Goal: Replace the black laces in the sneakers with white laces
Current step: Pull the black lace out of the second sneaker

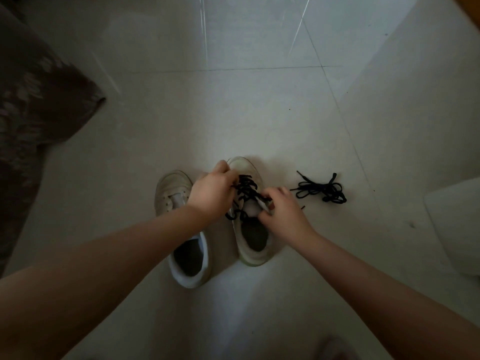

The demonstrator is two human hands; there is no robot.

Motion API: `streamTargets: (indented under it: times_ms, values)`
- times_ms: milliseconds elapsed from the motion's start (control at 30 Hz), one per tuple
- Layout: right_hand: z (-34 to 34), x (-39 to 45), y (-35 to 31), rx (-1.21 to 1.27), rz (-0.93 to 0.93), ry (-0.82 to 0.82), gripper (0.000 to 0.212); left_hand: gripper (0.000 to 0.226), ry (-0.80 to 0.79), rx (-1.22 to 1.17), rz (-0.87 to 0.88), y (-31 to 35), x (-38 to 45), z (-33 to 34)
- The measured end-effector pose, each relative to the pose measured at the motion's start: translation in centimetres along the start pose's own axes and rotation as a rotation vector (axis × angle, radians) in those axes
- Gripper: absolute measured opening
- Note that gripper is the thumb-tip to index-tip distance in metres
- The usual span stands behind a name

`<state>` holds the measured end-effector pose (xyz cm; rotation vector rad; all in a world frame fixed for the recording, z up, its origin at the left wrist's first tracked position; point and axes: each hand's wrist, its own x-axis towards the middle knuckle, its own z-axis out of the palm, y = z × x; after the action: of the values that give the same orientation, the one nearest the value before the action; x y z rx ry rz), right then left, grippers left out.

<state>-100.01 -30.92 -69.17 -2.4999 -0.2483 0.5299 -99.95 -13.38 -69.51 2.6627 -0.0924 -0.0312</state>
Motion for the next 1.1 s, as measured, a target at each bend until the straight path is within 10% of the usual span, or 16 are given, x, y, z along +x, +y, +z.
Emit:
streamTargets:
  times_ms: [267,500,667,800,967,1100]
  values:
    - [-0.1,0.1,0.6,0.05,0.026,-0.002,0.045,0.013,-0.214,-0.972,-0.705,0.9,1.1,-0.2]
    - [-0.3,-0.4,1.6,0.032,0.053,-0.013,0.047,0.007,-0.129,0.05,0.068,-1.6,2.1,-2.4]
    - [-0.3,-0.6,1.7,0.052,0.039,-0.003,0.047,0.028,-0.277,-1.045,-0.806,-2.0,2.3,-2.2]
    - [-0.2,-0.6,1.7,0.041,0.039,-0.012,0.046,0.039,-0.358,-1.47,-1.01,-1.3,2.5,-2.2]
    - [-0.1,-0.9,2.1,0.066,0.056,0.004,0.045,0.027,-0.143,-0.09,-0.299,-3.9,3.4,-4.5]
    - [-0.2,-0.9,2.1,0.045,0.052,-0.001,0.048,0.026,-0.253,0.103,0.053,-4.7,1.7,-4.5]
